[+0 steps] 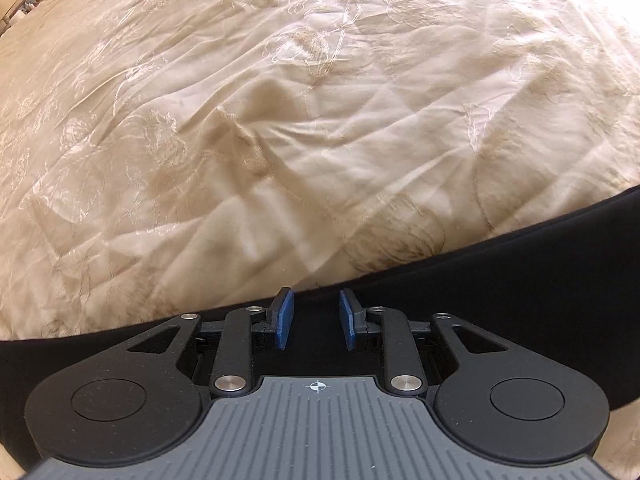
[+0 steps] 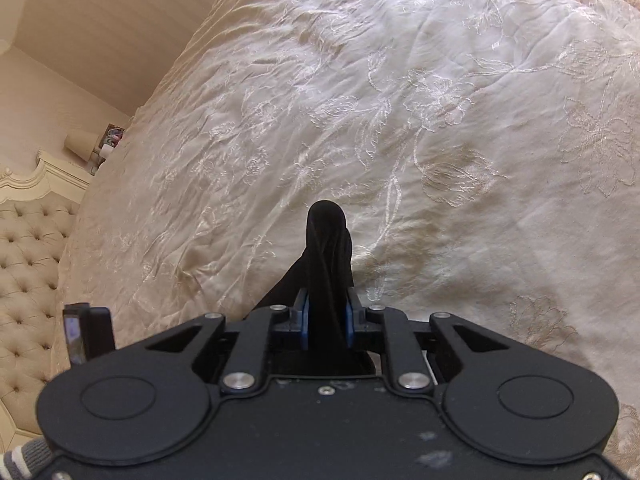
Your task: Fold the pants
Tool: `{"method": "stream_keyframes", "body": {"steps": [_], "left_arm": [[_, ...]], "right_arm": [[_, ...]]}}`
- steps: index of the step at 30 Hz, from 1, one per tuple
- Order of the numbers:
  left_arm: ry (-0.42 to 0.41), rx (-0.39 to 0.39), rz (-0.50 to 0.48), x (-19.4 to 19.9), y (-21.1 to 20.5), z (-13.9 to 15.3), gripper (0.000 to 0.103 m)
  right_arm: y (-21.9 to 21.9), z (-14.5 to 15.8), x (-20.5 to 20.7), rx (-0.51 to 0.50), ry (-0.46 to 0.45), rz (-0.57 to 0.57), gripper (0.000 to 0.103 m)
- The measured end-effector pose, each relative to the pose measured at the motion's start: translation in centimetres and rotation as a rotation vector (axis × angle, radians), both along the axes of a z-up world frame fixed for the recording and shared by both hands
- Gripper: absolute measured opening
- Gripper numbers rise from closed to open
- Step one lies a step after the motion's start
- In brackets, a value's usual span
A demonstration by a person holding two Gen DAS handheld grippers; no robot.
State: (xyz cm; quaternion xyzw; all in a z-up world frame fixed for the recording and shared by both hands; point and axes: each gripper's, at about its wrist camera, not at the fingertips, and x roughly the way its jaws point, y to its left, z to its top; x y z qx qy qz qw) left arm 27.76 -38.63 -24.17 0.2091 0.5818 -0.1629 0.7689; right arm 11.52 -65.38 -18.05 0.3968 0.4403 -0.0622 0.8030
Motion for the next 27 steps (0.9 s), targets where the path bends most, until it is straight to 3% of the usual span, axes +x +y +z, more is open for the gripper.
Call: {"method": "stream_keyframes", "body": {"steps": [5, 12, 15, 20, 25, 27], "left_arm": [[-0.057, -0.053, 0.03, 0.5, 2.1, 2.9, 0.025], [-0.049, -0.109, 0.148, 0.7, 10.7, 5.1, 0.025], [-0.046, -0.109, 0.178, 0.0, 14.5, 5.3, 0.025], [-0.037, -0.112, 0.231, -0.7, 20.2, 5.3, 0.025], [-0.015, -0.107, 0.27, -0.9, 24.7, 5.1, 0.025], [-0.009, -0.112, 0.274, -0.9, 25.9, 5.1, 0.025]], "right_arm": [[3.6, 4.1, 1.3, -0.031, -0.048, 0.012, 0.017], [12.4, 7.1, 4.9, -0.085, -0.106, 0.135, 0.017], [16.7, 6.2, 6.5, -0.056, -0.09, 0.186, 0.017], [25.5, 3.2, 8.8, -0.098, -0.041, 0.318, 0.017], [32.4, -1.2, 10.5, -0.197, 0.017, 0.405, 0.019], [34.1, -2.5, 10.8, -0.238, 0.042, 0.409, 0.024]]}}
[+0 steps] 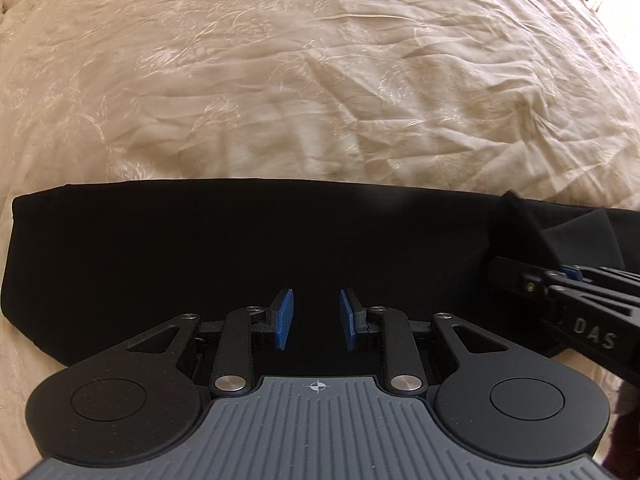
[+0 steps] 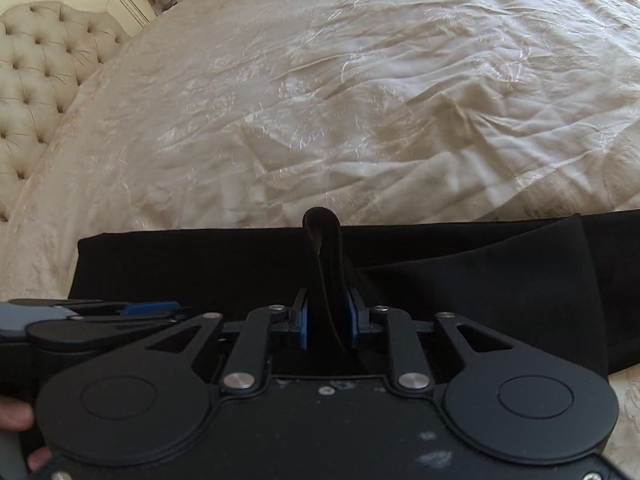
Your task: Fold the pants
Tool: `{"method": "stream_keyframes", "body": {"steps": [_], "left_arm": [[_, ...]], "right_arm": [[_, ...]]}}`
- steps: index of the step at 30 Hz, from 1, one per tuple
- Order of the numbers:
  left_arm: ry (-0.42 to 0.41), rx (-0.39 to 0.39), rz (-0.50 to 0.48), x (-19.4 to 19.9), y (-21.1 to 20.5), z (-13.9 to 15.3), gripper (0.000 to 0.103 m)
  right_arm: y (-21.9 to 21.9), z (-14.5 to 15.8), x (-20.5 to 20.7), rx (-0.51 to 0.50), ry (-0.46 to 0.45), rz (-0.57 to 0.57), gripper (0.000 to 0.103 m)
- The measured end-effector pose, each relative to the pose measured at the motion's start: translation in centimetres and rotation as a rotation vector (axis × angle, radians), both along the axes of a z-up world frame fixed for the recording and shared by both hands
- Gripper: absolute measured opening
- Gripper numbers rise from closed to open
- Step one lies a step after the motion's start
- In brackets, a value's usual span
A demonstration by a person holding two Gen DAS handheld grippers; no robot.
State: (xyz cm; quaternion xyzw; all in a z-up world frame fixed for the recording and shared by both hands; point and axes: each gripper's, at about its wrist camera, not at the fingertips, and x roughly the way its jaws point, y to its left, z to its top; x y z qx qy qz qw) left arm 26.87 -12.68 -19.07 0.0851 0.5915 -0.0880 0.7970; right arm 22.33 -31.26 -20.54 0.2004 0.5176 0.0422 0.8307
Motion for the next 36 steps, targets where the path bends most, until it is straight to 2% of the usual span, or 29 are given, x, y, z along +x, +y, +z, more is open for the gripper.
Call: {"method": "stream_keyframes", "body": {"steps": [3, 6, 10, 13, 17, 19, 23, 25, 32, 36], "left_arm": [[-0.007, -0.006, 0.0, 0.2, 0.7, 0.2, 0.025], [-0.016, -0.023, -0.001, 0.5, 0.6, 0.6, 0.025], [-0.004, -0.061, -0.009, 0.7, -0.9, 0.7, 0.025], [0.032, -0.096, -0.014, 0.6, -2.6, 0.1, 0.026], [0.122, -0.134, 0.003, 0.2, -4.8, -1.9, 0.033], [0.141, -0.101, 0.035, 0.0, -5.7, -3.2, 0.035], [0.133, -0.059, 0.059, -0.1, -7.0, -3.8, 0.05], [0.127, -0.025, 0.06, -0.2, -7.7, -3.7, 0.05], [0.096, -0.035, 0.142, -1.1, -7.0, -3.4, 0.05], [0.093, -0.016, 0.117, -1.0, -7.3, -3.7, 0.05]], "right_arm": [[1.2, -0.9, 0.1, -0.005, -0.005, 0.012, 0.037], [0.6, 0.5, -0.6, 0.028, -0.065, 0.005, 0.041], [-2.6, 3.5, -2.8, 0.062, -0.165, -0.053, 0.044], [-6.8, 4.5, -4.4, 0.049, -0.183, -0.143, 0.045], [-13.8, 4.1, -7.2, 0.013, -0.134, -0.3, 0.046], [-17.4, 3.7, -8.8, -0.013, -0.104, -0.374, 0.046], [-23.7, 2.6, -11.8, -0.055, -0.058, -0.483, 0.047], [-26.4, 1.8, -13.0, -0.082, -0.037, -0.519, 0.047], [-33.0, -2.2, -13.9, -0.082, 0.053, -0.532, 0.048], [-34.6, -4.2, -13.5, 0.04, 0.053, -0.509, 0.05]]}}
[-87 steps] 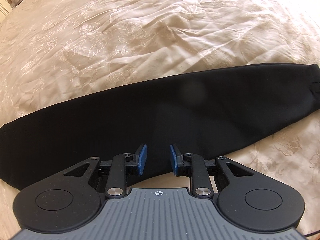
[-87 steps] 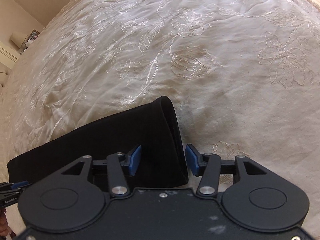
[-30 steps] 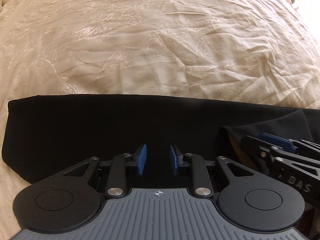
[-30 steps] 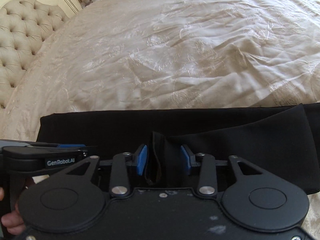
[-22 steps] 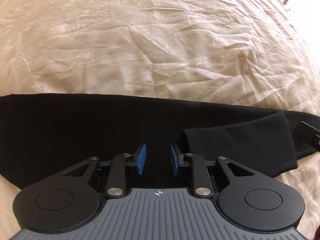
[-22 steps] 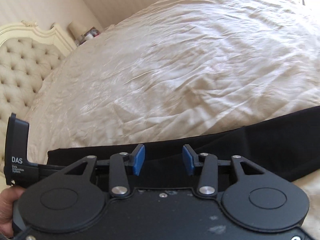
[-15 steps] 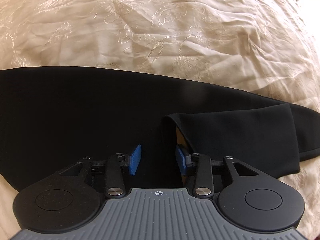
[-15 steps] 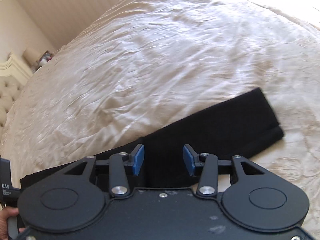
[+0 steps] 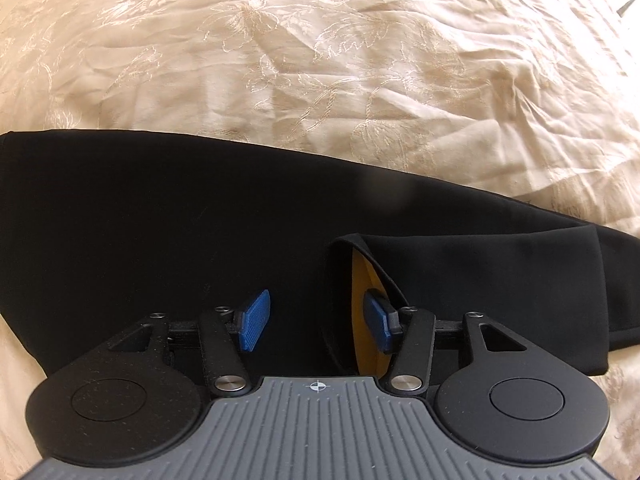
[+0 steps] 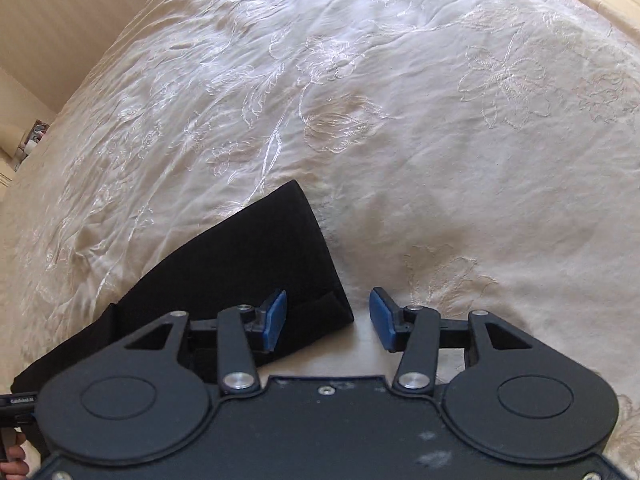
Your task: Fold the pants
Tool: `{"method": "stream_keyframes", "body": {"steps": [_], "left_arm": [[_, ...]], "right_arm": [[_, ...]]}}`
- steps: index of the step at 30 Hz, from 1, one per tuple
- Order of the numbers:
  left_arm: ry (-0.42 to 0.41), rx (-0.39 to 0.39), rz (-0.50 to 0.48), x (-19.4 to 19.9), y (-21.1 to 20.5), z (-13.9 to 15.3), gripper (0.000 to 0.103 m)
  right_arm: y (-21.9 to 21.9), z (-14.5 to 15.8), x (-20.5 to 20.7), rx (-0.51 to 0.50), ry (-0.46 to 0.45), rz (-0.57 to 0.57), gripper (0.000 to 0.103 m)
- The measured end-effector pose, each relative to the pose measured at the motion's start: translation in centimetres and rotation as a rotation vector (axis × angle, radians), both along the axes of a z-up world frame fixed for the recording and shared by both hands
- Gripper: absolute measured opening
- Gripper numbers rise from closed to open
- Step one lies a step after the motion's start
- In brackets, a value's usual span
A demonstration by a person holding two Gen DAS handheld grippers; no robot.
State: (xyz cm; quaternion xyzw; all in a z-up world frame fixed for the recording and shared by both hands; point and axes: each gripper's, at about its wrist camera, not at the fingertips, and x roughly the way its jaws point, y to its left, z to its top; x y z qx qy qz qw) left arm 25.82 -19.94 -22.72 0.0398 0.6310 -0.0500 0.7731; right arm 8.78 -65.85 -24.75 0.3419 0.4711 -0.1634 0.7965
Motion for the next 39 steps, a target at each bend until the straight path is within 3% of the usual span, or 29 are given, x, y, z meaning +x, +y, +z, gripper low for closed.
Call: {"method": "stream_keyframes", "body": {"steps": [2, 4, 5, 8, 11, 16, 20, 23, 27, 31, 34, 36, 39], "left_arm": [[-0.008, 0.007, -0.018, 0.1, -0.4, 0.0, 0.05], [-0.027, 0.011, -0.045, 0.6, -1.0, 0.1, 0.049], [-0.041, 0.012, -0.063, 0.7, -1.2, 0.2, 0.042], [-0.079, 0.027, -0.124, 1.1, -1.6, 0.6, 0.021], [-0.114, 0.042, -0.148, 1.5, -1.5, 1.0, 0.02], [-0.113, -0.014, -0.117, 2.2, -0.2, 1.2, 0.02], [-0.087, -0.081, -0.102, 2.3, 1.7, 1.3, 0.021], [-0.08, -0.111, -0.11, 2.2, 3.1, 1.6, 0.021], [-0.086, -0.147, -0.093, 2.0, 5.5, 2.5, 0.021], [-0.092, -0.157, -0.069, 1.7, 7.9, 3.3, 0.021], [-0.089, -0.158, -0.057, 1.6, 9.5, 3.6, 0.021], [-0.091, -0.155, -0.055, 1.6, 10.2, 3.7, 0.021], [-0.09, -0.148, -0.052, 1.6, 10.9, 3.7, 0.021]], "right_arm": [[-0.3, -0.4, 0.1, 0.055, -0.031, 0.009, 0.047], [-0.1, -0.1, 0.3, 0.064, -0.042, 0.028, 0.02], [0.1, 0.1, 0.5, 0.093, -0.057, 0.042, 0.016], [1.5, 2.6, 0.9, 0.034, -0.081, 0.08, 0.016], [3.2, 6.4, 1.1, -0.013, -0.155, 0.106, 0.016], [7.8, 13.2, 2.3, -0.028, -0.28, 0.166, 0.016], [14.0, 16.0, 4.5, -0.009, -0.324, 0.275, 0.017], [19.6, 15.4, 6.2, 0.012, -0.314, 0.38, 0.017], [27.0, 11.7, 8.7, 0.013, -0.228, 0.504, 0.017], [33.0, 7.6, 10.1, -0.075, -0.143, 0.629, 0.017], [35.2, 5.2, 10.6, -0.119, -0.084, 0.662, 0.018], [35.7, 4.4, 10.7, -0.134, -0.065, 0.652, 0.024], [36.1, 4.0, 10.9, -0.084, -0.091, 0.633, 0.033]]}}
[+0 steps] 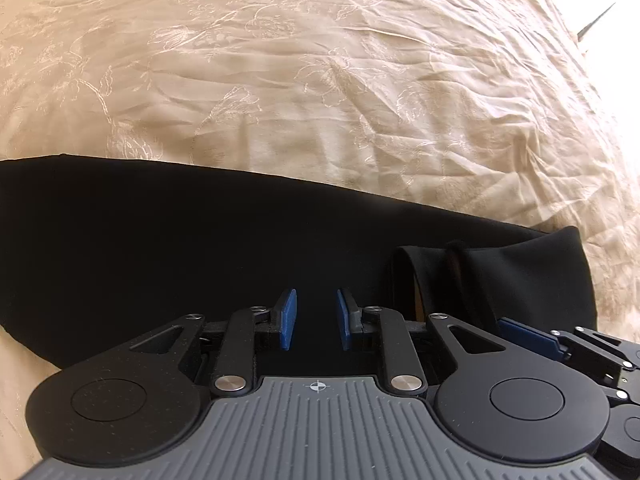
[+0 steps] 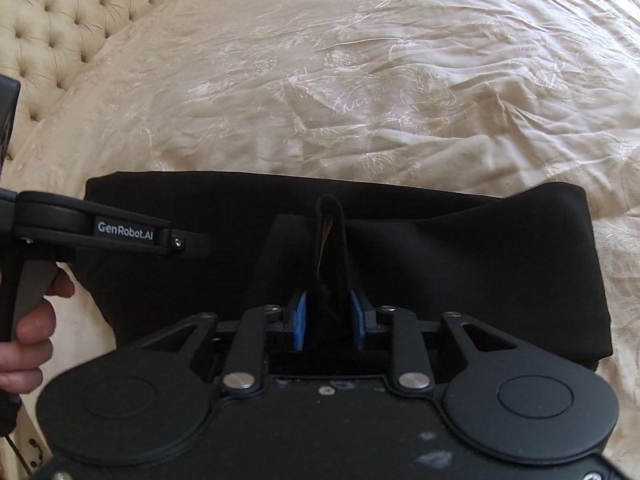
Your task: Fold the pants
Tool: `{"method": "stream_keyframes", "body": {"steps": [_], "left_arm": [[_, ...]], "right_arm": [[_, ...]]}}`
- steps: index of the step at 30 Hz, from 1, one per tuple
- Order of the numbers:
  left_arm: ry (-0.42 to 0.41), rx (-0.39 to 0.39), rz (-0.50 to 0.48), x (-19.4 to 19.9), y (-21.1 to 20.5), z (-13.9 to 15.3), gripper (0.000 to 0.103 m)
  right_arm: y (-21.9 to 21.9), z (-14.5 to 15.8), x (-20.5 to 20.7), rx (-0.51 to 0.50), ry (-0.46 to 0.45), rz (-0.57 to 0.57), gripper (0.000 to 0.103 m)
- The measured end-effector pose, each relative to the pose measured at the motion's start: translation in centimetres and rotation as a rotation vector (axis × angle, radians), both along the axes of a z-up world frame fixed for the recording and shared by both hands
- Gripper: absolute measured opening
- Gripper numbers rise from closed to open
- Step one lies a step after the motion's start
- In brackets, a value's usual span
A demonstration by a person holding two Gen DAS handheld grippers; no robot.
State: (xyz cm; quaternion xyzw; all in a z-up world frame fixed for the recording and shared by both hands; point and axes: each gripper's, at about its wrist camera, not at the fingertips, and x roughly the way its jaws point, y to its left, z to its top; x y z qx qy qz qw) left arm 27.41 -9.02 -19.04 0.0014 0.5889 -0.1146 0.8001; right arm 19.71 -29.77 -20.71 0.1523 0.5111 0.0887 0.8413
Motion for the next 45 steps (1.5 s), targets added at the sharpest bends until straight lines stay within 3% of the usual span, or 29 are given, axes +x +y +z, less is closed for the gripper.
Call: {"method": "stream_keyframes", "body": {"steps": [5, 10, 15, 18, 21, 24, 31, 32, 35, 38, 45], "left_arm": [[-0.023, -0.012, -0.014, 0.1, -0.6, 0.9, 0.021], [-0.084, -0.012, -0.129, -0.5, -4.5, 2.3, 0.022], [-0.08, 0.006, -0.265, -2.2, -9.0, 0.9, 0.022], [-0.054, 0.055, -0.292, -2.6, -10.3, -1.0, 0.022], [-0.028, 0.103, -0.309, -2.5, -11.0, -3.1, 0.024], [-0.029, 0.109, -0.319, -2.2, -11.2, -3.2, 0.026], [0.002, 0.092, -0.293, -1.4, -10.9, -2.9, 0.026], [-0.001, 0.093, -0.282, -1.3, -10.9, -2.7, 0.026], [-0.018, 0.094, -0.238, -1.0, -10.5, -2.0, 0.026], [-0.03, 0.094, -0.182, -0.8, -9.4, -1.2, 0.026], [-0.04, 0.142, -0.038, -0.6, -5.4, 0.4, 0.026]], "right_arm": [[0.1, 2.2, -1.2, 0.067, -0.053, 0.017, 0.033], [-4.1, 4.5, -3.0, 0.049, -0.095, -0.138, 0.033], [-8.9, 3.4, -2.6, 0.011, -0.016, -0.25, 0.035], [-10.5, 1.4, -1.3, 0.014, 0.04, -0.266, 0.03], [-12.1, -1.2, -0.4, -0.05, 0.139, -0.335, 0.023], [-13.1, -1.4, -0.5, 0.002, 0.157, -0.354, 0.027], [-14.8, 2.2, 0.3, 0.114, 0.006, -0.4, 0.032], [-14.9, 1.7, 1.0, 0.104, 0.012, -0.402, 0.032], [-14.8, -0.5, 2.2, 0.062, 0.074, -0.391, 0.015], [-14.4, -1.7, 2.4, 0.04, 0.099, -0.364, 0.015], [-12.3, 2.9, 0.5, -0.016, -0.015, -0.31, 0.018]]}}
